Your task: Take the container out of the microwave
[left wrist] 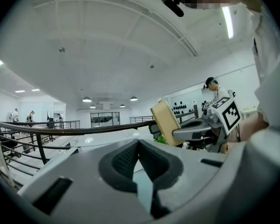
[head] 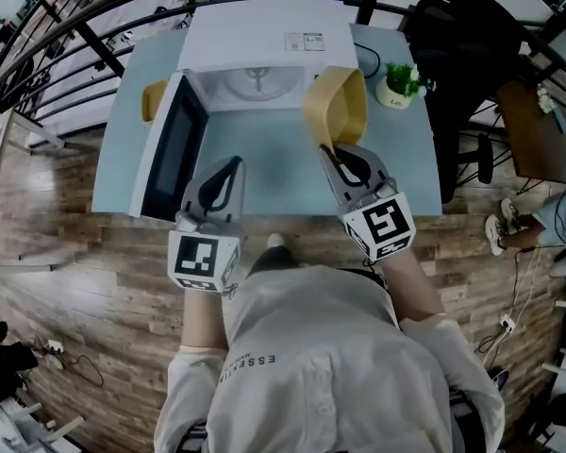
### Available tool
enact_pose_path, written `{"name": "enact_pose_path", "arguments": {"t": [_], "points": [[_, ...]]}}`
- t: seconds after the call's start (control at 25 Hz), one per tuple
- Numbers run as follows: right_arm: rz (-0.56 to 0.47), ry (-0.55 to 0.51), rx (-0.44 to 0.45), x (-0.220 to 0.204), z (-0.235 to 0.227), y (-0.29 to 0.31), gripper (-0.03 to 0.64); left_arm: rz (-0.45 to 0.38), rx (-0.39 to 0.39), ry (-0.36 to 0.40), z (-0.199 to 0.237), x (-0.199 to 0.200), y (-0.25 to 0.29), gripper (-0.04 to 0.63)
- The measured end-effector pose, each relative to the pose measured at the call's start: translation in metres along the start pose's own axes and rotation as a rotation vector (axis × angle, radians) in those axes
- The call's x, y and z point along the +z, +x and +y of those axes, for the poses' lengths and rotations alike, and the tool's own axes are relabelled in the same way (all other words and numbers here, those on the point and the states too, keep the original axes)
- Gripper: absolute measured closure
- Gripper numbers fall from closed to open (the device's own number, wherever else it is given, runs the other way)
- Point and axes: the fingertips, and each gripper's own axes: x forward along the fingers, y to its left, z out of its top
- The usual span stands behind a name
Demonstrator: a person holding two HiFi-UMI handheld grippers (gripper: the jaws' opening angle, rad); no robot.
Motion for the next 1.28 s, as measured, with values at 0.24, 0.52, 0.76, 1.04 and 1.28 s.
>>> {"name": "enact_pose_path", "arguments": {"t": [0.24,0.52,0.76,1.04,1.28], "points": [[-0.090,0.020,-0.025,0.014,-0.003,-0.015,0.592,-0.018,-0.004,0.008,-0.005,0.001,0.003,0.594],[-0.137,0.060,-0.073,0.019,-0.012,-0.015,0.594,-0.036,-0.006,0.021,-0.004,0.006,0.004,0.594],[-0.138,0.083,-0.104,0.018,-0.024,-0.012,0.598,-0.033,0.009,0.017,0.003,0.003,0.004,0.594],[-0.124,0.079,-0.110,0.015,-0.025,-0.014,0.598,-0.023,0.013,0.012,0.005,0.000,0.006,0.594],[-0.119,0.065,-0.110,0.015,-0.023,-0.014,0.598,-0.016,0.014,0.014,0.004,-0.001,0.008,0.594]]}}
